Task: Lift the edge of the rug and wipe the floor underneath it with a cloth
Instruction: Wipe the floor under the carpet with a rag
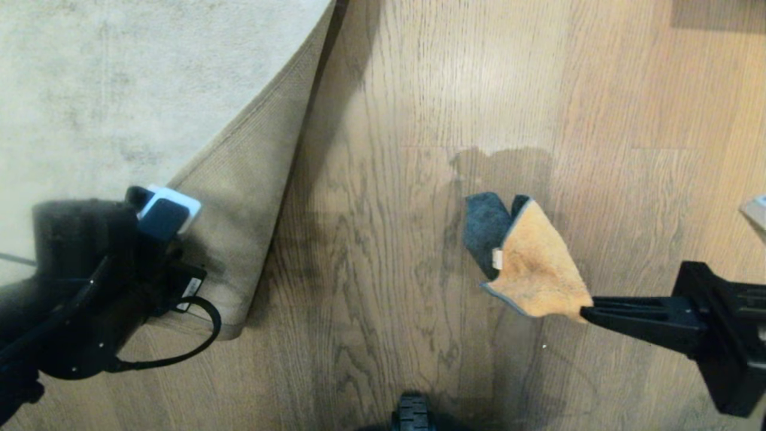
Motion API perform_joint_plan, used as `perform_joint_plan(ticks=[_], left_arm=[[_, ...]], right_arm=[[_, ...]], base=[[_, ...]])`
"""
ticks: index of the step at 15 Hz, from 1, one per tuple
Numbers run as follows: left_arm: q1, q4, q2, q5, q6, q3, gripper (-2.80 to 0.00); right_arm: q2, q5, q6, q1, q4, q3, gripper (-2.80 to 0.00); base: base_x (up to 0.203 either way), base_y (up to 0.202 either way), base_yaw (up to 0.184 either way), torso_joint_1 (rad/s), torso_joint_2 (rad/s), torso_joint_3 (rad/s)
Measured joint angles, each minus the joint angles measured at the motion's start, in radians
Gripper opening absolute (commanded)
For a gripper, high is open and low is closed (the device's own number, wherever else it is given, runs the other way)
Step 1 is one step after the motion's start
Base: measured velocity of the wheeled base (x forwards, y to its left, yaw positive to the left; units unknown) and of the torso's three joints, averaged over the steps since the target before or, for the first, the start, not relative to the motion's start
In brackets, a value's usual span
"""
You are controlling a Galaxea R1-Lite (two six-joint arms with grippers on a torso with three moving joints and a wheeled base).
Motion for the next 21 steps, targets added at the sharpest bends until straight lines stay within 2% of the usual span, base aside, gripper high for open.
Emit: perform_joint_plan(ticks=[3, 6, 13, 15, 21], left_arm=[[0.0, -0.001, 0.0, 0.001, 0.001, 0.001, -2.8], [0.0, -0.001, 0.0, 0.003, 0.0, 0.001, -2.8], [0.002, -0.001, -0.001, 0.006, -0.003, 0.001, -2.8], [0.002, -0.002, -0.001, 0.006, -0.003, 0.002, -2.8], [0.003, -0.002, -0.003, 0.007, -0.003, 0.009, -2.8]], right_arm=[[0.134, -0.072, 0.024, 0.13, -0.112, -0.048, -2.8], [0.258, -0.184, 0.093, 0.261, -0.26, -0.083, -2.8], [0.569, -0.429, 0.228, 0.442, -0.595, -0.203, -2.8], [0.645, -0.486, 0.249, 0.473, -0.661, -0.235, -2.8], [0.85, -0.563, 0.279, 0.493, -0.794, -0.343, -2.8]], base=[[0.0, 0.0, 0.0, 0.0, 0.0, 0.0], [0.0, 0.0, 0.0, 0.0, 0.0, 0.0], [0.0, 0.0, 0.0, 0.0, 0.0, 0.0], [0.0, 0.0, 0.0, 0.0, 0.0, 0.0], [0.0, 0.0, 0.0, 0.0, 0.0, 0.0]])
